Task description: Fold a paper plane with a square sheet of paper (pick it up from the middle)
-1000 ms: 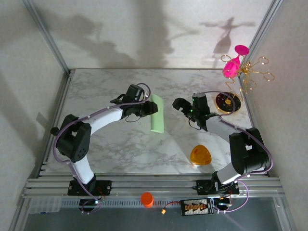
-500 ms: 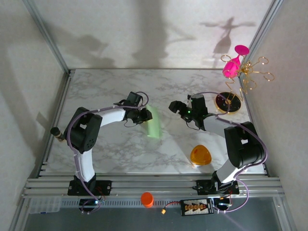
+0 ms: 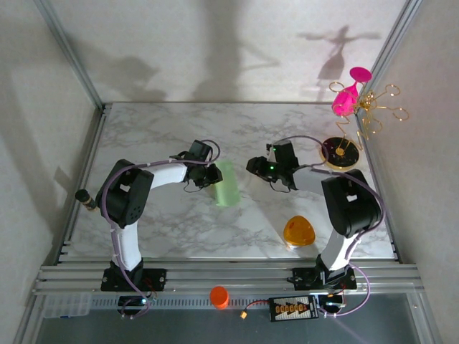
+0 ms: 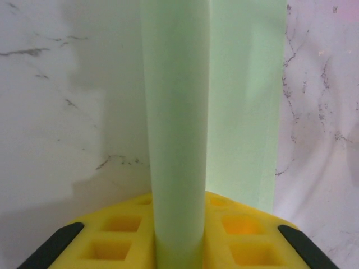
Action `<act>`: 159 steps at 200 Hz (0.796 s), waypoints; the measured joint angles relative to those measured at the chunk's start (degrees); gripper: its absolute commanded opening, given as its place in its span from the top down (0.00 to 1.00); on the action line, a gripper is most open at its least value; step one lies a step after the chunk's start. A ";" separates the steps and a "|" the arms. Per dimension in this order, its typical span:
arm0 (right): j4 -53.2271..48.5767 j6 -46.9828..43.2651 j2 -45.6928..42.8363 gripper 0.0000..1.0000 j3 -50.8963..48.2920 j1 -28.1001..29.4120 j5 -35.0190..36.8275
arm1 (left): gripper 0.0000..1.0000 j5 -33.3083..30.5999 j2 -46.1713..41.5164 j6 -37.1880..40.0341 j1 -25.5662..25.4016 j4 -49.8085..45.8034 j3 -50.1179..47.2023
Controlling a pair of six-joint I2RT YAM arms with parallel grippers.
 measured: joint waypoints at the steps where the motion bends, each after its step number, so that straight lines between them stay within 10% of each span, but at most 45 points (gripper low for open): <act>1: -0.04 0.09 0.11 0.69 0.15 0.09 0.00 | 0.78 -0.02 0.02 0.02 0.00 0.00 0.00; 159: -9.05 -6.23 15.26 0.92 14.67 5.79 -4.59 | 0.78 3.08 3.52 14.78 0.61 -9.27 7.08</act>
